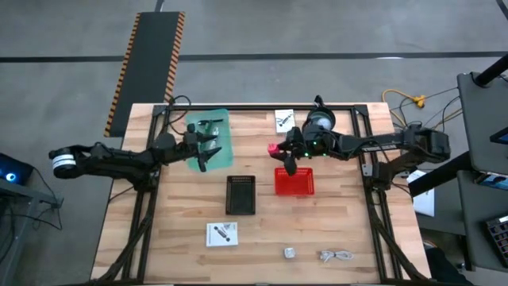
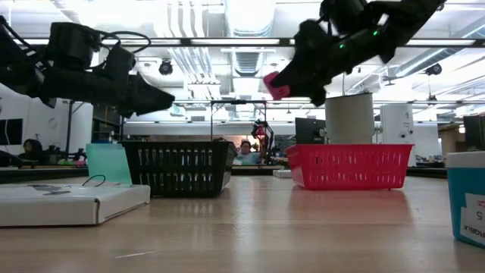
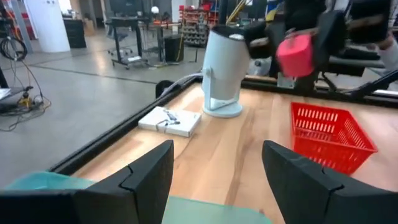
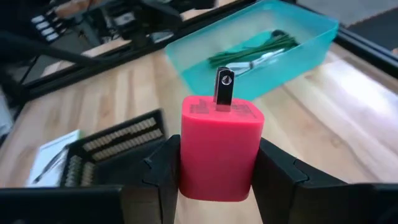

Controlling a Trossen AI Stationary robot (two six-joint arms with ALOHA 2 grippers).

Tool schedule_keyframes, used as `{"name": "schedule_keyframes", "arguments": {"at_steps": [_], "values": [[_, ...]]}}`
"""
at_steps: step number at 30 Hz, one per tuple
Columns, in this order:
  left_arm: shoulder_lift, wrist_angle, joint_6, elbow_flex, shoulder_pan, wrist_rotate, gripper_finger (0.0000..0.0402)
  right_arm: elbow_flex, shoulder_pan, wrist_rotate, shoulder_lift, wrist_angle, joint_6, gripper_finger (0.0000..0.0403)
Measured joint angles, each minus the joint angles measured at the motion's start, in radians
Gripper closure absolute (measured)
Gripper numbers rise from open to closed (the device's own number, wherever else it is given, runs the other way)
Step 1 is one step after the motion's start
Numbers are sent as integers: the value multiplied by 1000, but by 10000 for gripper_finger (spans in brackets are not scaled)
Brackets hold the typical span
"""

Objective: Pick and place items into bin
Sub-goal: Put the pink charger adapter into the red bin

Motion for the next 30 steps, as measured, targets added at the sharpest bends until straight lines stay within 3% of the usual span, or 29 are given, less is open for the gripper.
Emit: {"name": "schedule_keyframes", "arguments": {"at_steps": [11, 30], "values": [[108, 222, -4, 0, -9, 0, 174, 0, 24, 47, -158, -243, 20, 261], [144, 279, 6, 1, -8, 4, 174, 0, 49, 71, -155, -525, 245, 261]]}}
